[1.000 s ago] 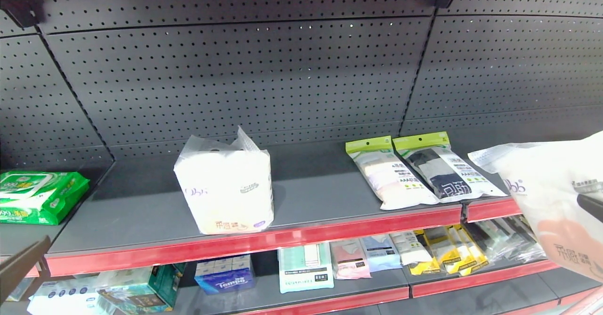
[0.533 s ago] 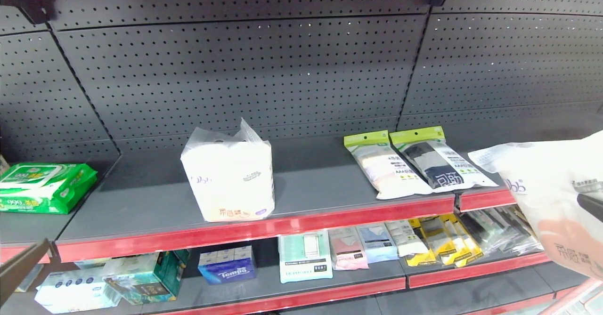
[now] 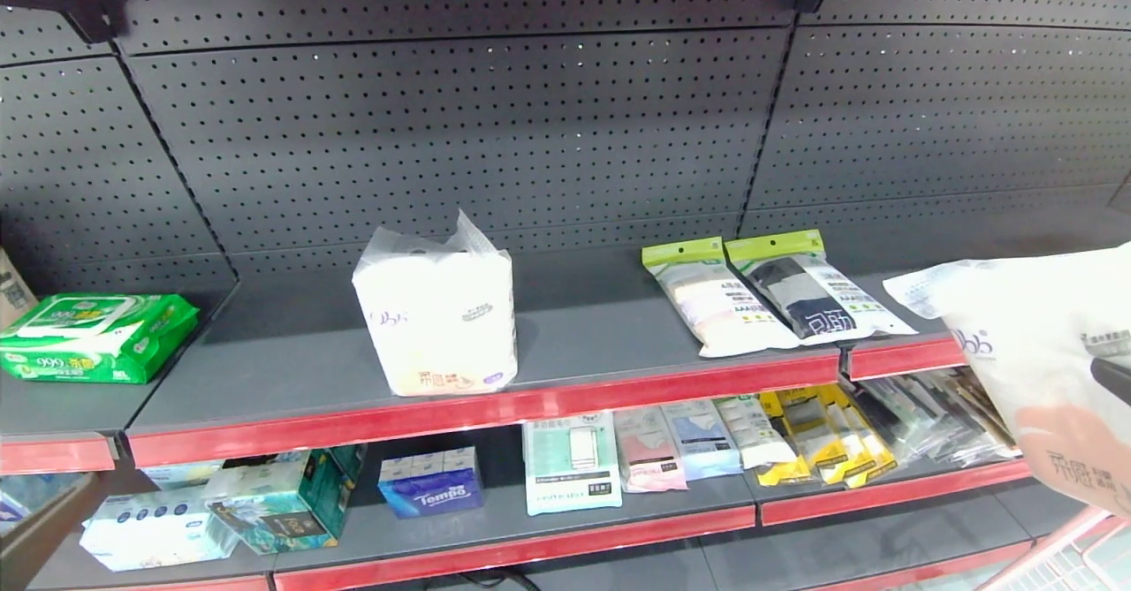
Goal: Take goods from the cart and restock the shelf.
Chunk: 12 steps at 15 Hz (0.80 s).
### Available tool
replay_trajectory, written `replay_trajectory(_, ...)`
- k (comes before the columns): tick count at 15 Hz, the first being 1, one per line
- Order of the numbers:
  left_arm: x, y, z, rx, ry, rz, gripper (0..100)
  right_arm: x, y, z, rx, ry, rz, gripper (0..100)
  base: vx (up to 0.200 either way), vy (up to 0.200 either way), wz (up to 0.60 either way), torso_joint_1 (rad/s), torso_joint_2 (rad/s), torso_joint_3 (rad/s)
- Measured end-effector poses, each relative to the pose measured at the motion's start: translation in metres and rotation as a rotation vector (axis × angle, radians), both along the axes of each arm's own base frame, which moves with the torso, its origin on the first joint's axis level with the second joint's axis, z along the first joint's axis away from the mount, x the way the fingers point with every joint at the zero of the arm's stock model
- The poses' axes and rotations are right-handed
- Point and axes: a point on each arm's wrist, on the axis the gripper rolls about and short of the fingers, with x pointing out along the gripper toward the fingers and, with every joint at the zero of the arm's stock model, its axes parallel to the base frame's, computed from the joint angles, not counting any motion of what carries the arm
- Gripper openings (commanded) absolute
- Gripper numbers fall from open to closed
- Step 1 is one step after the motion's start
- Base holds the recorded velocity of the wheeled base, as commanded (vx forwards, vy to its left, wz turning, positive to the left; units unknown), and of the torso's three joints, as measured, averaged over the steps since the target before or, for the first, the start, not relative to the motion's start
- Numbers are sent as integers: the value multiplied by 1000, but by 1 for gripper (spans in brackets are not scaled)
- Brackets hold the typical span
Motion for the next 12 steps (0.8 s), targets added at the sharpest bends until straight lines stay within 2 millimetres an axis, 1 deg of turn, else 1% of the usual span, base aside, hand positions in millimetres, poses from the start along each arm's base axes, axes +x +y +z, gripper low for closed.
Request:
replay_trajectory(8, -16, -5, -16, 48, -44, -23, 100, 0, 0, 0, -4, -1, 2, 0, 0, 0, 0, 0, 0, 0)
replay_trajectory(12, -21, -6, -17, 56, -67, -24, 100, 0, 0, 0, -4, 1, -1, 0, 0, 0, 600, -1, 4, 2)
